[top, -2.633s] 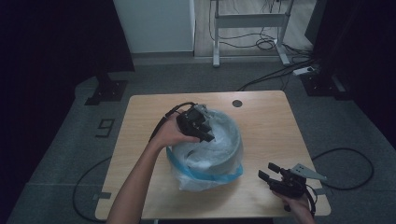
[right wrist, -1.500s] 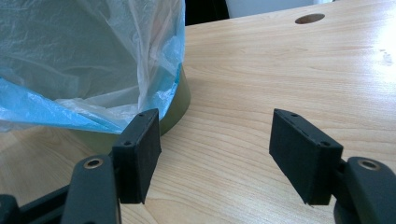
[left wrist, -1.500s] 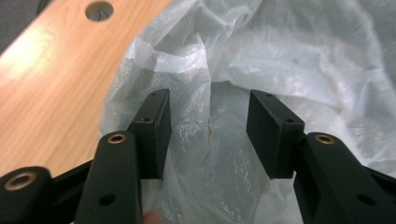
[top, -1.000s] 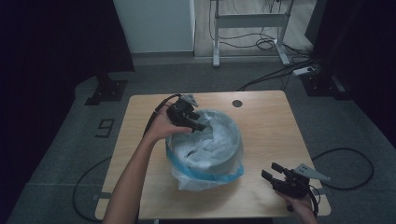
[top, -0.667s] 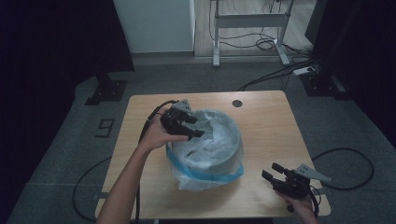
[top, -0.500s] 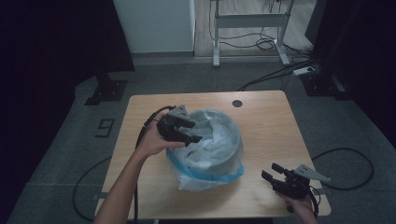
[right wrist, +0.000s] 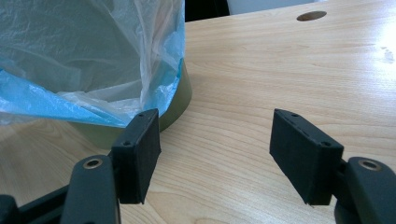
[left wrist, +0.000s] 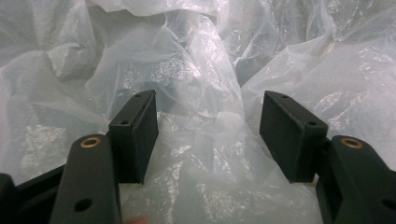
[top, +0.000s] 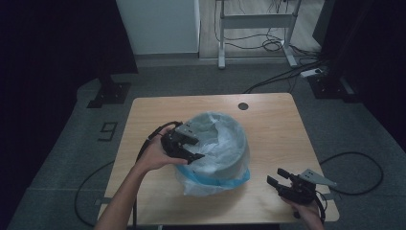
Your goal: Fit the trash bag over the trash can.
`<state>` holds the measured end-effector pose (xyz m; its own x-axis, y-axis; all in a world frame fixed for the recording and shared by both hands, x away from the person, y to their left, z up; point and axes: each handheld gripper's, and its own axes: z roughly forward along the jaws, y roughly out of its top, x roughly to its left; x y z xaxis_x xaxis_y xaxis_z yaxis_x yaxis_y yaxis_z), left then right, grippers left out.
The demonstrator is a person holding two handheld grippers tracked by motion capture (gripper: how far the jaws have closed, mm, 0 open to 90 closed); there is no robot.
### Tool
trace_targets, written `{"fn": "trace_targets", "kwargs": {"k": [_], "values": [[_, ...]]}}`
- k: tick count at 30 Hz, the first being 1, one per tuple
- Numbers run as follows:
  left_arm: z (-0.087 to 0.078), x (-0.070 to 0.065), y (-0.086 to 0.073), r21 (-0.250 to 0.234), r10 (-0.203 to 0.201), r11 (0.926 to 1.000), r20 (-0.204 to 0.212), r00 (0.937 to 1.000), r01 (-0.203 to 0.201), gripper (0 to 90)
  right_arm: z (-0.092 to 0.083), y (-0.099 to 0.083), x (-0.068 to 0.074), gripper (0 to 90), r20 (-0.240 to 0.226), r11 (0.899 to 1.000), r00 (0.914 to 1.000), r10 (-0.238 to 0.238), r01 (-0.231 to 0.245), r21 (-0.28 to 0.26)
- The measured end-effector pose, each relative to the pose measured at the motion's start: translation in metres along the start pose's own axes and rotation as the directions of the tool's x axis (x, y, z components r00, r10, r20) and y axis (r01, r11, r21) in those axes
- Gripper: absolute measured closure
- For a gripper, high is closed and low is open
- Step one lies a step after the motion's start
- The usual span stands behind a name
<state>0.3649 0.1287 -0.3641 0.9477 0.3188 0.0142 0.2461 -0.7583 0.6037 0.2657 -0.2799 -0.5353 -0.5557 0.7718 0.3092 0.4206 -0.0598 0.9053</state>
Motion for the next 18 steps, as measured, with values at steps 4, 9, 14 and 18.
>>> {"fn": "trace_targets", "kwargs": {"k": [4,9,14,18], "values": [[-0.003,-0.002,-0.001,-0.04,-0.004,0.9992,-0.021,0.9998,0.003,36.9,-0.001,0.0,-0.001,32.7,0.003,1.0,1.0,0.0,0.0,-0.001],[-0.018,-0.005,-0.006,-0.132,-0.034,0.991,-0.065,0.9973,0.025,34.6,-0.003,0.001,-0.002,32.6,0.002,1.0,1.0,0.004,-0.004,-0.007],[-0.041,-0.01,-0.021,-0.239,-0.089,0.9691,-0.109,0.9901,0.06,33.5,-0.003,0.001,-0.001,32.6,0.0,1.0,1.0,0.004,-0.004,-0.007],[-0.056,-0.015,-0.043,-0.309,-0.135,0.9465,-0.122,0.9834,0.092,33.2,-0.003,0.001,-0.001,32.6,0.001,1.0,1.0,0.003,-0.003,-0.009]]}}
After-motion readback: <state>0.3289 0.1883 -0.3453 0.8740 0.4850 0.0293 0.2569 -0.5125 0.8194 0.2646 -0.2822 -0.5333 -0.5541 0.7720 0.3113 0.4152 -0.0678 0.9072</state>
